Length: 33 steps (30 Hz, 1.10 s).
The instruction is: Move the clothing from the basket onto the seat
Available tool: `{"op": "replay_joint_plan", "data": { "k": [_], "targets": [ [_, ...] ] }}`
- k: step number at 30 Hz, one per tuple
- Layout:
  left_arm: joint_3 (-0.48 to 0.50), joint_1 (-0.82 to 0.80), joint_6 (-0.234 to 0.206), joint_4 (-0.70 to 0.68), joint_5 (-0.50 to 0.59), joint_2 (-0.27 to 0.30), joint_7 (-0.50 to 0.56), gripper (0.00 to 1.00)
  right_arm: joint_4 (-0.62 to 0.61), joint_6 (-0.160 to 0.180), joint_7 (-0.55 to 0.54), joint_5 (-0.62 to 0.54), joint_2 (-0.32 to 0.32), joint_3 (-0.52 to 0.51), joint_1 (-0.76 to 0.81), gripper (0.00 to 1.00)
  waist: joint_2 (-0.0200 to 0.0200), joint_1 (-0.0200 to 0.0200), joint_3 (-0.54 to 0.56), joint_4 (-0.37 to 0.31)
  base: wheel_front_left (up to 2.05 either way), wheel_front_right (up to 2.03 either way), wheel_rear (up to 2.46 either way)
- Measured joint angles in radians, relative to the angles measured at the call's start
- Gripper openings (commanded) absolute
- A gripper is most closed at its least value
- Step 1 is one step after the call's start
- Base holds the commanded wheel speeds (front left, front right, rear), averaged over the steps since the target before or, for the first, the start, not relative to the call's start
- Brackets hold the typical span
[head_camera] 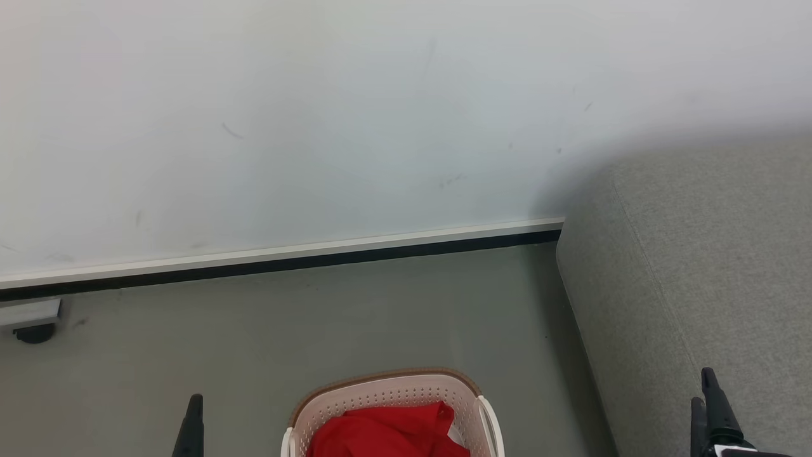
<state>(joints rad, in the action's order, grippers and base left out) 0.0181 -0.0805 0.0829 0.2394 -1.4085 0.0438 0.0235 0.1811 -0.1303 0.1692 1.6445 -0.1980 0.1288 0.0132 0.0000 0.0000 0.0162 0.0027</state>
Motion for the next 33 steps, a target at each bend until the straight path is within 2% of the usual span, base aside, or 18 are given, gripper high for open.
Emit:
{"op": "replay_joint_plan", "data": {
  "k": [6,14,33],
  "targets": [
    [-0.007,0.0,-0.007,-0.004,0.103,0.0,-0.022,1.0,0.017,0.0,0.007,-0.095,0.01,0.005,-0.004,1.0,0.0,0.0,0.003,0.003,0.0,0.0,0.0],
    [-0.014,0.0,-0.015,-0.018,0.273,0.0,-0.053,1.0,0.014,0.0,-0.006,-0.285,0.027,0.005,-0.007,1.0,0.0,0.0,0.006,0.006,0.0,0.0,0.0],
    [-0.049,0.011,-0.021,-0.001,0.593,0.006,-0.116,1.0,-0.059,0.0,-0.099,-0.71,0.061,-0.005,0.019,1.0,0.0,0.0,0.019,0.015,0.0,0.0,0.0]
  ]
}}
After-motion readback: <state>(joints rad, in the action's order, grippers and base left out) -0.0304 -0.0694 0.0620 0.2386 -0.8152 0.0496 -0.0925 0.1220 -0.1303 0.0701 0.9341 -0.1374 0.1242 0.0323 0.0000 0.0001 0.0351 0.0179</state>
